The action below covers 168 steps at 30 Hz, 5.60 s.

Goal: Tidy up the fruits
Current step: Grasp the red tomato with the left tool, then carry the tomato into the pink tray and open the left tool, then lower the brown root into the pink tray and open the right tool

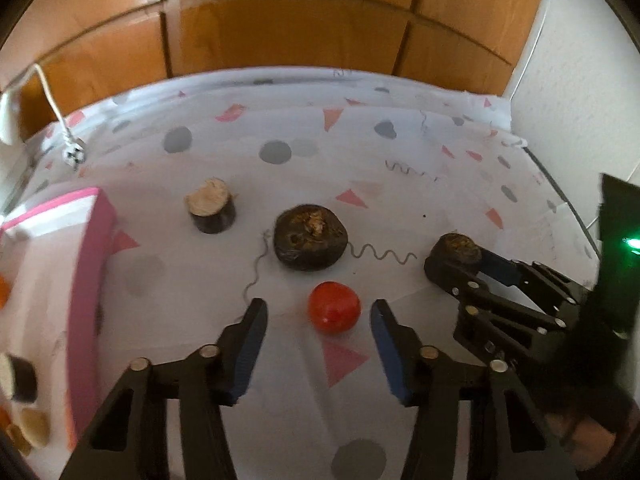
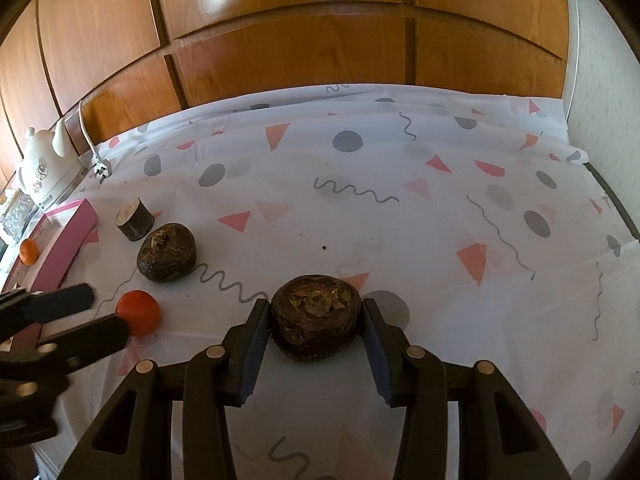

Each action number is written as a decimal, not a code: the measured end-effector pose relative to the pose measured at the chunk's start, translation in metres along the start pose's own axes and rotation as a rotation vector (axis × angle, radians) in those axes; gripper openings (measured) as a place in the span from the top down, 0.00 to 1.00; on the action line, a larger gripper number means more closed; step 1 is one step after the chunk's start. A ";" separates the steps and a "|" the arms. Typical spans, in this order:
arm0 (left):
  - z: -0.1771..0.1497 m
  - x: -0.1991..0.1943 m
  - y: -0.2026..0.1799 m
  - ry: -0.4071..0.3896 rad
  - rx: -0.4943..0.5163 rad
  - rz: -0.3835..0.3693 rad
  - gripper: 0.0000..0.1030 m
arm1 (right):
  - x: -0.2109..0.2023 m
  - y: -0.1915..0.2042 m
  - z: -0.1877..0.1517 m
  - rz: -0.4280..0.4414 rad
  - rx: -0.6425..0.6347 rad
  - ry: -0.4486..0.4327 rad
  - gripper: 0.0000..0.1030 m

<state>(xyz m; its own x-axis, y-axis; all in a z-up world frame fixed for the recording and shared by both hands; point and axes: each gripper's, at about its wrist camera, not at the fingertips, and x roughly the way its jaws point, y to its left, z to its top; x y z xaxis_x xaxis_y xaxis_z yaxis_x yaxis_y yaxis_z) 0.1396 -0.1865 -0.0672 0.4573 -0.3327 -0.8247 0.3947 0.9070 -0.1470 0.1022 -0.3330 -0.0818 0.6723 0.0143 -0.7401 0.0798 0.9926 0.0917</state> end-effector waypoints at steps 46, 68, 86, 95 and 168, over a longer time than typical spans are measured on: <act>-0.049 -0.020 0.022 -0.123 0.000 0.146 0.74 | 0.004 0.007 -0.001 -0.049 -0.036 0.008 0.55; -0.061 -0.126 0.136 -0.216 -0.254 0.250 0.73 | 0.003 0.012 0.000 -0.078 -0.057 0.011 0.55; -0.070 -0.115 0.215 -0.182 -0.389 0.445 0.69 | 0.003 0.013 0.000 -0.092 -0.075 0.014 0.55; -0.078 -0.132 0.198 -0.223 -0.390 0.408 0.61 | 0.004 0.013 0.000 -0.098 -0.081 0.014 0.55; -0.134 -0.172 0.196 -0.256 -0.475 0.342 0.55 | -0.008 0.287 0.011 0.336 -0.425 0.086 0.54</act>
<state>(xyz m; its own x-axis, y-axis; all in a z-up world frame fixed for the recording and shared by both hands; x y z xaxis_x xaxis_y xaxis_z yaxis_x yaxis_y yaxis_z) 0.0320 0.0834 -0.0272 0.6937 -0.0025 -0.7202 -0.1764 0.9689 -0.1732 0.1278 -0.0497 -0.0419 0.5456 0.3312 -0.7698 -0.4454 0.8927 0.0684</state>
